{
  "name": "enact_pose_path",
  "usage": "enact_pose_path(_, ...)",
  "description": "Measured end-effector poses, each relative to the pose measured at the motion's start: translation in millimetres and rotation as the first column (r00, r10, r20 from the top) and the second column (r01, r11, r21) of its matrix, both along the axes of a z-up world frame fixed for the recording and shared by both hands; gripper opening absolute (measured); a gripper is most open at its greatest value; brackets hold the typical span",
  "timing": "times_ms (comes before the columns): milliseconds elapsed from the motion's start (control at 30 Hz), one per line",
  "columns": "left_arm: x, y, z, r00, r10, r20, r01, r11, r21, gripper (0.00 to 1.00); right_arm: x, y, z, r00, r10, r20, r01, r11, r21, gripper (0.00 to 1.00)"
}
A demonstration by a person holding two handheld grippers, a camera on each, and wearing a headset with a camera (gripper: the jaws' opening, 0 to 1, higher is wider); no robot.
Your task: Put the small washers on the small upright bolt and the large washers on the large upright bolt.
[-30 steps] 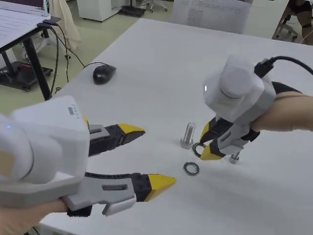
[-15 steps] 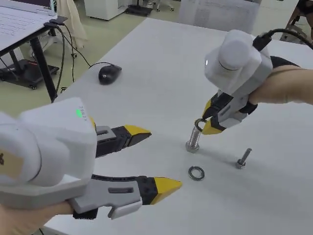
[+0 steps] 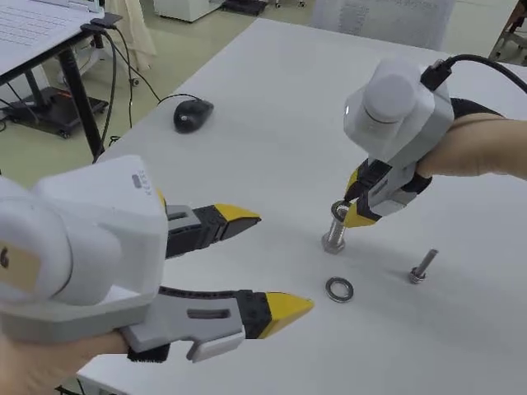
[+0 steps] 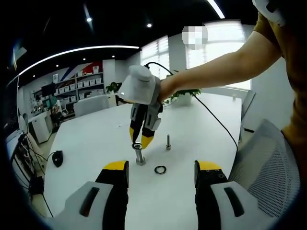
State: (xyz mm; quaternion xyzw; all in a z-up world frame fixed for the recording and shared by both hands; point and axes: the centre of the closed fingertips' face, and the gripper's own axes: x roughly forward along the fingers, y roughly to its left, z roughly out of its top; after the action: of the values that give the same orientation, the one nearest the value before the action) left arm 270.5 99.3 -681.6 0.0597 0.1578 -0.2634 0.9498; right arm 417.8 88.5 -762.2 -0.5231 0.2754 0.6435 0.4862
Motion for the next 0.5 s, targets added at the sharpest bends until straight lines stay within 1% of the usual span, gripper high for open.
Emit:
enact_pose_path(33,0.3,0.2,-0.1,1.0,0.001,0.0,-0.001,1.0,0.0,0.54,-1.2,0.3,-2.0,1.0,0.004,-0.003,-0.004,1.0,-0.003,0.22)
enact_pose_path(100,0.6,0.5,-0.2,1.0,0.004,0.0,-0.004,1.0,-0.003,0.54,0.7,-0.3,-5.5,1.0,0.008,0.009,-0.008,1.0,-0.015,0.22)
enact_pose_path(233,0.7,0.6,-1.1,1.0,0.008,-0.001,-0.008,1.0,-0.009,0.54,-0.2,0.8,-7.5,1.0,0.019,0.011,-0.018,1.0,-0.017,0.22)
enact_pose_path(267,0.8,0.5,-1.9,1.0,0.009,-0.003,-0.009,1.0,-0.01,0.54,-0.9,1.2,-9.3,1.0,0.019,0.003,-0.019,1.0,-0.02,0.22)
enact_pose_path(400,1.0,-0.4,-3.7,1.0,0.007,-0.007,-0.007,1.0,-0.011,0.54,-2.4,-1.5,-17.5,1.0,0.028,0.004,-0.028,0.999,-0.043,0.22)
enact_pose_path(500,2.6,-1.3,-6.1,1.0,0.009,-0.011,-0.009,1.0,-0.02,0.54,-1.7,-0.3,-25.5,0.999,0.037,0.005,-0.037,0.998,-0.048,0.22)
